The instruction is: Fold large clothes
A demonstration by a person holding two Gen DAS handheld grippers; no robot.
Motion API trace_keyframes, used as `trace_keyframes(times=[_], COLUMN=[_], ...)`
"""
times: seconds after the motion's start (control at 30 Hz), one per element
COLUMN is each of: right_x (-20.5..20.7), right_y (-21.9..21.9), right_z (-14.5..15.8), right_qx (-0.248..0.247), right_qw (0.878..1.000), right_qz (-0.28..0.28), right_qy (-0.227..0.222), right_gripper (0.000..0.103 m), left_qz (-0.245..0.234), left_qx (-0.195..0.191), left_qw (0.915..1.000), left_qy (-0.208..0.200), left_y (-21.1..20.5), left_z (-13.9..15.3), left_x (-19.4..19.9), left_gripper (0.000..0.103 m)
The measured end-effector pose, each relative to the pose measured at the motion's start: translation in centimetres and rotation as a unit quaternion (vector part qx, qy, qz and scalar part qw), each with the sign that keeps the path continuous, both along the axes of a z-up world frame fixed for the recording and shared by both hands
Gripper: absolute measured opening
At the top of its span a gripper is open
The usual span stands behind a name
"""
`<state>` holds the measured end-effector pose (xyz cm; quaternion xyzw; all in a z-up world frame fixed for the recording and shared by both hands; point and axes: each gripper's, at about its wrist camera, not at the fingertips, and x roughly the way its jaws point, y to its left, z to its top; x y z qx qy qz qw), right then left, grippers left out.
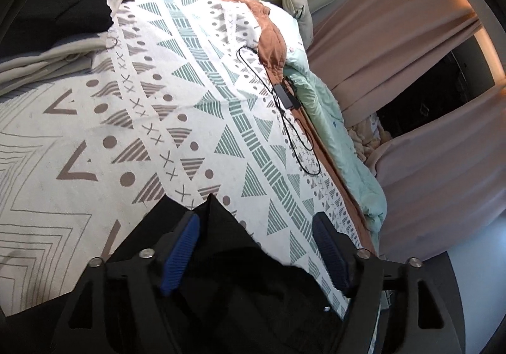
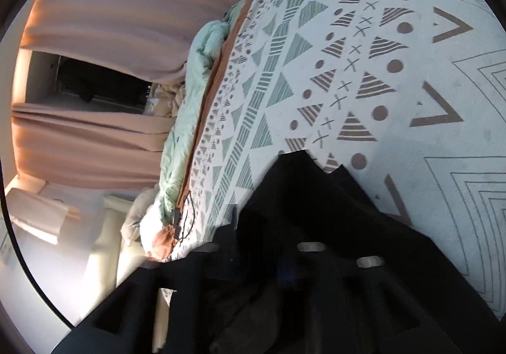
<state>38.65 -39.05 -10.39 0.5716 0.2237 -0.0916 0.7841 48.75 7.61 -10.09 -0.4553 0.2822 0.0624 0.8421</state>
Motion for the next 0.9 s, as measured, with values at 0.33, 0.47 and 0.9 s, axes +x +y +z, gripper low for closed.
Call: trace_keyframes(times=[0.33, 0.47, 0.9], right_x=[-1.5, -1.1, 2.5], right_y=[0.5, 1.3, 11.7], right_z=[1.6, 1.6, 3.1], right_qx=[-0.024, -0.03, -0.178], right_qw=[1.0, 0.999, 0.958], right_qz=[0.006, 0.028, 0.208], right_qy=[-0.007, 0.012, 0.09], right_gripper=[0.062, 0.062, 0.062], left_qz=[0.004, 0.0, -0.061], left_qx=[0.02, 0.037, 0.112], left_qw=[0.9996, 0.9987, 0.9886], left_qy=[0.018, 0.034, 0.08], left_y=[1.1, 1.3, 1.0], left_z=[0.6, 0.9, 1.1], left_x=[-2.3, -3.2, -6.7], left_gripper=[0.079, 0.079, 0.079])
